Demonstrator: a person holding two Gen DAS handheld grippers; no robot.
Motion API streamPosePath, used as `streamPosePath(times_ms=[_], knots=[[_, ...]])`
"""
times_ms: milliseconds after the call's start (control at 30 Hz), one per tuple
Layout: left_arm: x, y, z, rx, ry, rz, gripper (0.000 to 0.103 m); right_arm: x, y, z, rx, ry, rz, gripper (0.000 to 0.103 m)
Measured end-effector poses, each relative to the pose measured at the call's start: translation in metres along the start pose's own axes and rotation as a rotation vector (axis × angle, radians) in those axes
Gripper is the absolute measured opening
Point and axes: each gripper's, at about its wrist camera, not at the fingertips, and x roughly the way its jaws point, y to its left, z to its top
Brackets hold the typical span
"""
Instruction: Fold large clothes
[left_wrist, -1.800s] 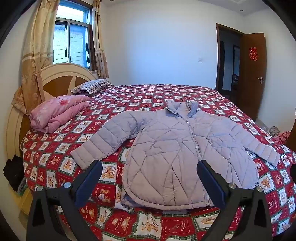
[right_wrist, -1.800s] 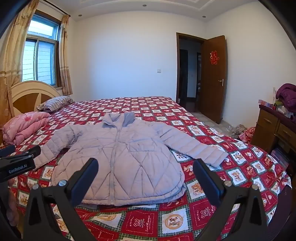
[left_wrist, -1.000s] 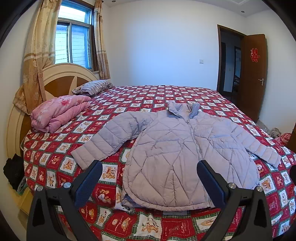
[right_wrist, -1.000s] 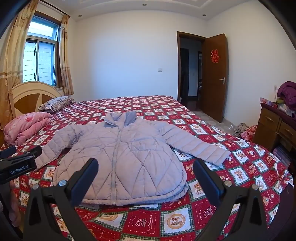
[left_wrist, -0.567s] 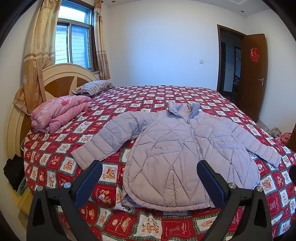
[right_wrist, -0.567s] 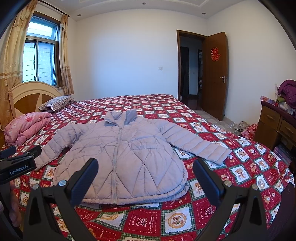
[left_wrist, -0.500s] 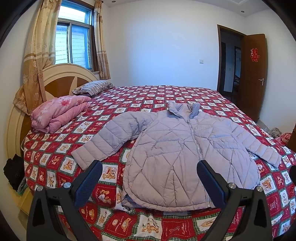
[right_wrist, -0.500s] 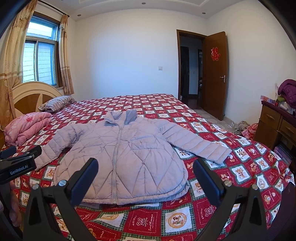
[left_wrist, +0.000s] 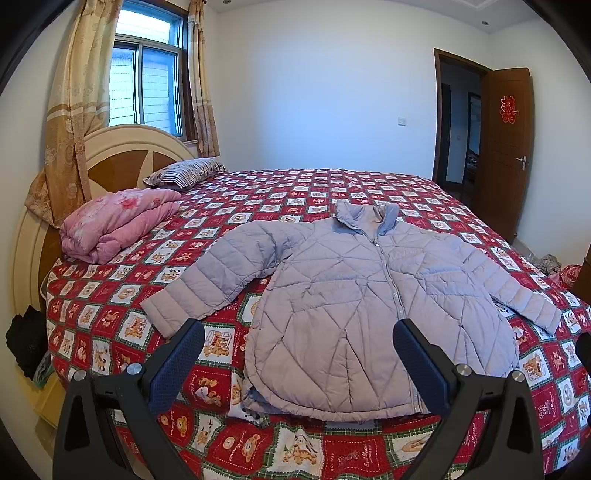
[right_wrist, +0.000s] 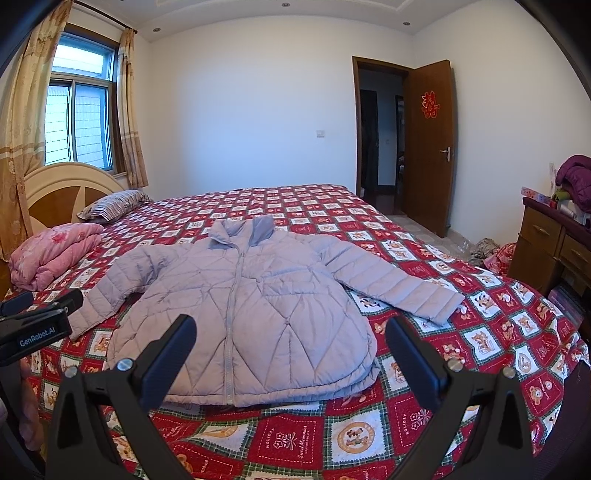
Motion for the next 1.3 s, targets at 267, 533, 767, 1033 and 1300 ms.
streamPosePath(times_ms=[267, 533, 767, 1033, 1300], knots=[[0.001, 0.001, 0.0, -0.003, 0.0, 0.001, 0.102, 0.003, 0.001, -0.003, 0.002, 0.008, 0.005, 0.103], [0.004, 0.002, 0.0, -0.007, 0.002, 0.002, 0.102, 0.003, 0.001, -0.002, 0.003, 0.011, 0.006, 0.103], [0.005, 0.004, 0.001, -0.008, 0.003, 0.002, 0.102, 0.005, 0.002, -0.004, 0.008, 0.018, 0.011, 0.103], [0.009, 0.005, -0.001, -0.003, 0.019, -0.006, 0.102, 0.009, 0.0, -0.004, 0.015, 0.034, 0.021, 0.103], [0.014, 0.003, -0.003, 0.001, 0.034, -0.012, 0.102, 0.012, 0.0, -0.005, 0.021, 0.046, 0.029, 0.103]])
